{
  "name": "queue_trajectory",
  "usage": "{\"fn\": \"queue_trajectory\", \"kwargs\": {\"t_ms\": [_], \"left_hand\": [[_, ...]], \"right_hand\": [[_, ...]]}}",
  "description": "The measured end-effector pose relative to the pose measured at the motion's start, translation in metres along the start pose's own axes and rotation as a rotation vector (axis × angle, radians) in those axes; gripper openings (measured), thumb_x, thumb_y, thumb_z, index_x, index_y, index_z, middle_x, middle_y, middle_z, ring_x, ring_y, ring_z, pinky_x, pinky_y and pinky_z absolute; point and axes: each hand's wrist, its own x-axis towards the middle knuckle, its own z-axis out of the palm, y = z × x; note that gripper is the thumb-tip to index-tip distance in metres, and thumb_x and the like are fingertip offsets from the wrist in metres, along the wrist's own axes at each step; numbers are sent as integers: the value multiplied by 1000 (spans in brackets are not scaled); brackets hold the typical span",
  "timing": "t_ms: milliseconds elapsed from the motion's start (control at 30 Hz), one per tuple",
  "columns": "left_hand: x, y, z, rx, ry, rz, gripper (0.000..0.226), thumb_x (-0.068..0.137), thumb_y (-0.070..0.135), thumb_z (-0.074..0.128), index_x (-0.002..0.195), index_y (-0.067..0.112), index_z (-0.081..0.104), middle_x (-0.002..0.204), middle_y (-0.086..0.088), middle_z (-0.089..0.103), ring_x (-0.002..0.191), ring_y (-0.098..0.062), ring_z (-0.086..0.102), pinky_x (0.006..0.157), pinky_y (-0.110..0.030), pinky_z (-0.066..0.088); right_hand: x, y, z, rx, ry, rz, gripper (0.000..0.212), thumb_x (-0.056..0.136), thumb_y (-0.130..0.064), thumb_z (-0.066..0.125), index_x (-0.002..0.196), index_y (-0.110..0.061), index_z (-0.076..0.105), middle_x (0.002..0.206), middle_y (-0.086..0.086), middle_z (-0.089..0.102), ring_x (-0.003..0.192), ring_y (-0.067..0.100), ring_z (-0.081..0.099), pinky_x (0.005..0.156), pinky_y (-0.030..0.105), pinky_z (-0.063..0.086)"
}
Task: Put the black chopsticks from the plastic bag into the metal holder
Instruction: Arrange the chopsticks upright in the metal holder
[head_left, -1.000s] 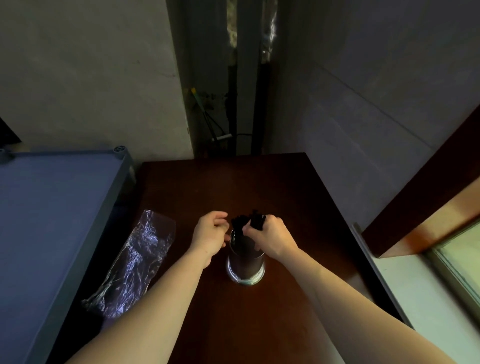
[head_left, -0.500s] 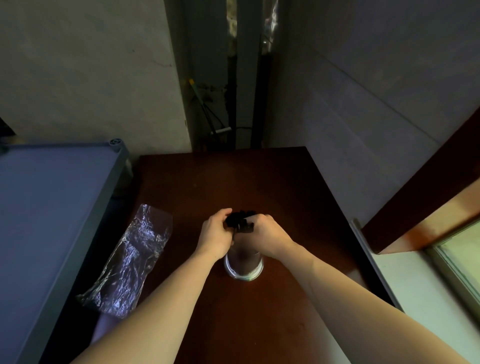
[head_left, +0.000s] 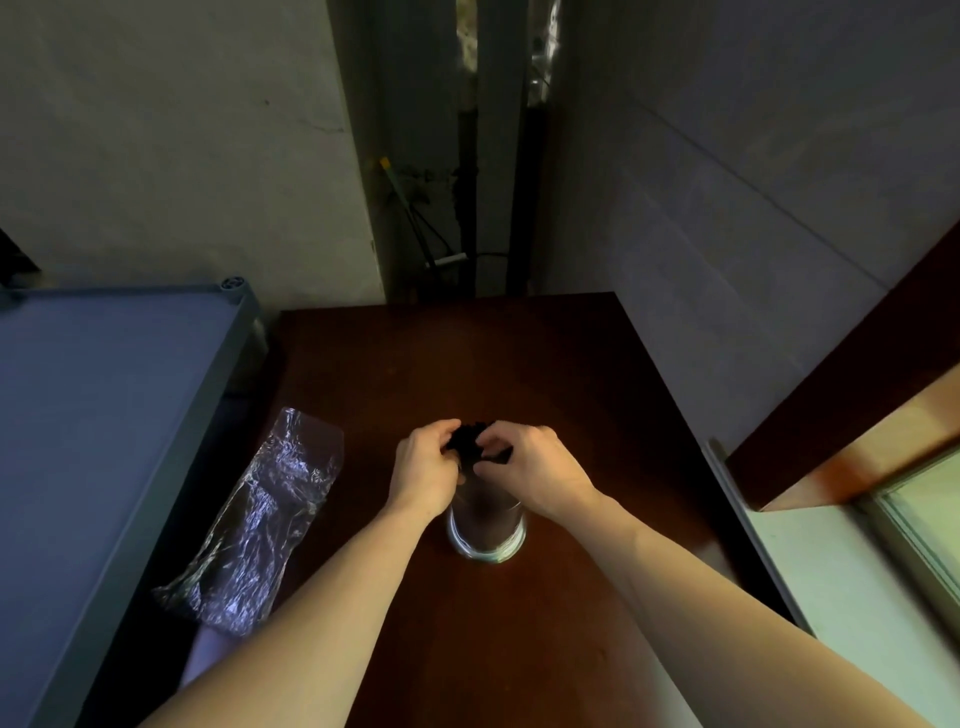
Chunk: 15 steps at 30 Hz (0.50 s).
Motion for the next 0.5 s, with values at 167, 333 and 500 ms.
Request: {"fn": "queue_trajectory", "kwargs": {"t_ms": [167, 333, 500], "left_hand": [[-4, 8, 3, 31, 9, 27, 54, 94, -3, 57, 143, 19, 54, 134, -5, 67, 73, -2, 70, 77, -27, 62], [-5, 8, 4, 45, 14, 59, 52, 94, -4, 58, 142, 16, 56, 136, -6, 65, 88, -14, 75, 78, -21, 61], [-3, 4, 0, 76, 86, 85, 37, 91, 7, 71, 127, 15, 67, 119, -6, 72, 98, -19, 73, 88, -31, 60]], "right_hand": [[-4, 1, 2, -2, 50, -142, 40, 95, -22, 67, 134, -26, 58, 107, -10, 68, 94, 10, 61, 83, 37, 56], [-10, 12, -5, -9, 164, -154, 17, 93, -16, 66, 109, -16, 72, 101, -2, 68, 88, 13, 61, 78, 33, 54], [-12, 37, -25, 69, 315, -39, 16, 95, -15, 66, 110, -14, 72, 101, -2, 69, 88, 12, 61, 73, 23, 49]]}}
